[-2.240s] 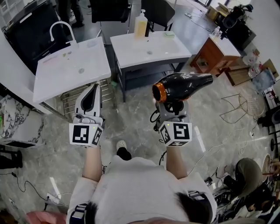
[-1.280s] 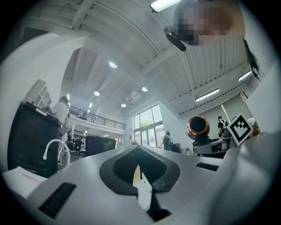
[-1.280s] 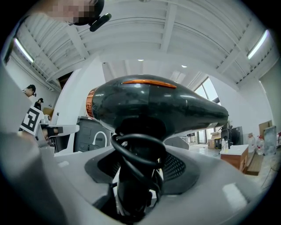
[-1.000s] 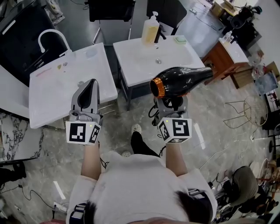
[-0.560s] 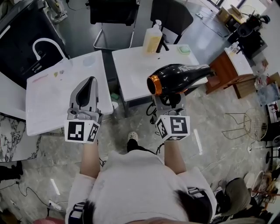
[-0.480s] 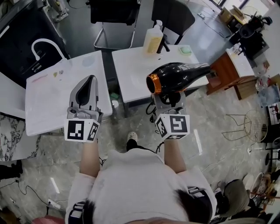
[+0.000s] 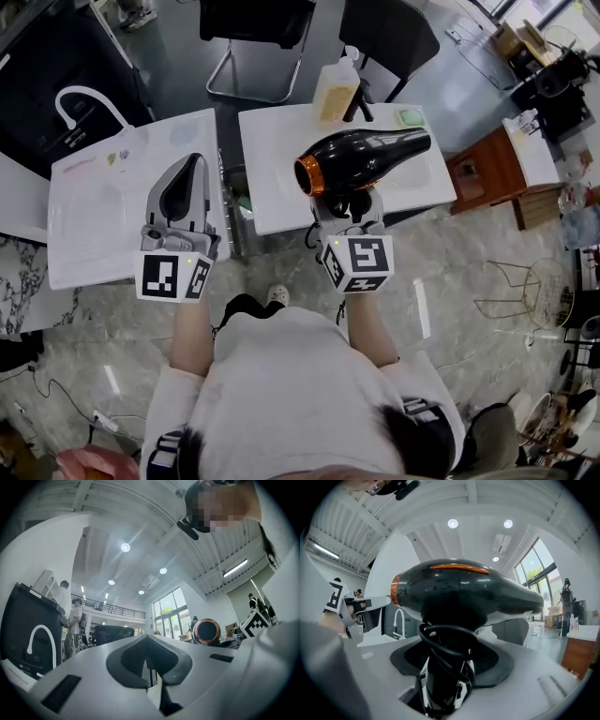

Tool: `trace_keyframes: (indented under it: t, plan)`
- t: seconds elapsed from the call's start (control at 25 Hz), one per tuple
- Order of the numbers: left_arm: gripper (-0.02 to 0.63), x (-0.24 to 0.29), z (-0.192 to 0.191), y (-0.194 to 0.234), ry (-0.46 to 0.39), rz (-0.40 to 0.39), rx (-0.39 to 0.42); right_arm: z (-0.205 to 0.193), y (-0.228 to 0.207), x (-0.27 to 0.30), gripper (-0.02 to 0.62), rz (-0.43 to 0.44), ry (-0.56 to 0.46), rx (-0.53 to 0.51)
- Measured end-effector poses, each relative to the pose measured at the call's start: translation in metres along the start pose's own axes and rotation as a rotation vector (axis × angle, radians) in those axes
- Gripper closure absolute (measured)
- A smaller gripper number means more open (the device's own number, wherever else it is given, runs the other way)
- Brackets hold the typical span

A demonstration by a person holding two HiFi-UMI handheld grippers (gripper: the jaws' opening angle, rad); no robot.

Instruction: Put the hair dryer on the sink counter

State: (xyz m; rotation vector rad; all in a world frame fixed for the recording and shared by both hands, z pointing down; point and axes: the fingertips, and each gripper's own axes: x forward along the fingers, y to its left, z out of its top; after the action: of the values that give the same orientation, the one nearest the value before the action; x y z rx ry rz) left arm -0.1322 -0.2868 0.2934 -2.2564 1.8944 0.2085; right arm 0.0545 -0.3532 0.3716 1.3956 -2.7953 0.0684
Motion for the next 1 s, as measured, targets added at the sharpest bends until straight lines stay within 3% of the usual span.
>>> trace_keyframes:
  t: [0.4, 1.0]
  plan:
    - [0.604, 0.026, -0.030, 0.024, 0.061, -0.007, -0.011, -0.068, 0.011, 0.049, 0.323, 0.038, 0.170, 0.065]
    - [0.604, 0.071, -0.055, 0.108, 0.089, -0.112, -0.058, -0.142, 0.037, 0.147, 0.324, -0.047, 0.391, 0.100]
